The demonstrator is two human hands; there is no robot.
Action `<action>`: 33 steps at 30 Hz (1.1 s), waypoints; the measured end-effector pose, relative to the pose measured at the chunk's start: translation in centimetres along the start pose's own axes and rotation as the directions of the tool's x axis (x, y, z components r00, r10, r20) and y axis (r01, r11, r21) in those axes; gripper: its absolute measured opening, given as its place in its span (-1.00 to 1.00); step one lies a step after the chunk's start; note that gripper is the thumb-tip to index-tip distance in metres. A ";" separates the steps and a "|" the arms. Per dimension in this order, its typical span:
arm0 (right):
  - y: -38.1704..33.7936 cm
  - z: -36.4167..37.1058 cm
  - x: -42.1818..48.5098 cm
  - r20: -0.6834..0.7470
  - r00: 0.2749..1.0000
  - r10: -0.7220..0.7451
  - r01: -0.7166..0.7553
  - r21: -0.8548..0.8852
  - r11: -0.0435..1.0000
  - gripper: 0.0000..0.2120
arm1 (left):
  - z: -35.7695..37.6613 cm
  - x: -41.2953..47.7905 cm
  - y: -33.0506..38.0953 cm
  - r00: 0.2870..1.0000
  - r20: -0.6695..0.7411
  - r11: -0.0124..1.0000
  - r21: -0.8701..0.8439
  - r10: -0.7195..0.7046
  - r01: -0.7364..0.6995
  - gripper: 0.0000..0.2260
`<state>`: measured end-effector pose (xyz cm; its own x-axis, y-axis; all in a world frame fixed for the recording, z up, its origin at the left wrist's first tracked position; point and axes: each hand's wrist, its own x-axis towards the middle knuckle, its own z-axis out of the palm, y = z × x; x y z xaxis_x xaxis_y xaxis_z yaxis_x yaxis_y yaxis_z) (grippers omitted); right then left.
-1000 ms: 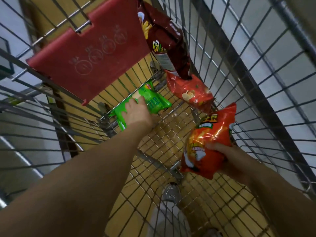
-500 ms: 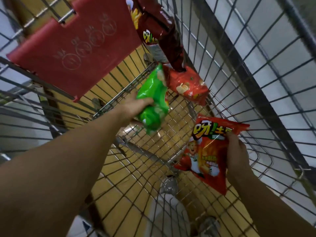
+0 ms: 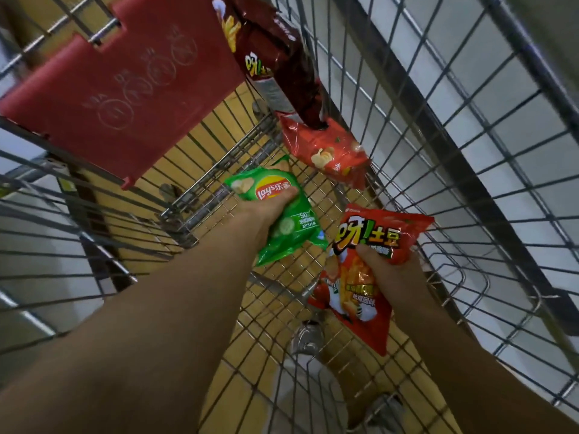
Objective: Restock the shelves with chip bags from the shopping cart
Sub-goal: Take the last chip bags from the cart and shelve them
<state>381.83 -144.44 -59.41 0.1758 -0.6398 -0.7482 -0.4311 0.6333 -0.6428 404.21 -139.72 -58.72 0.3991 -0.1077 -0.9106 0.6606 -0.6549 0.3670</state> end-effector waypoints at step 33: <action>-20.5 -17.2 -28.0 0.057 0.775 -0.630 0.628 0.054 0.777 -0.64 | -0.1 -38.0 3.5 0.549 0.174 0.558 -0.003 0.817 -0.830 -0.33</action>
<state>370.54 -147.01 -22.45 0.4578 -0.8698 -0.1841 -0.1767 0.1139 -0.9776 391.43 -137.79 -22.77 0.6485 -0.7247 -0.2330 0.0392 -0.2739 0.9610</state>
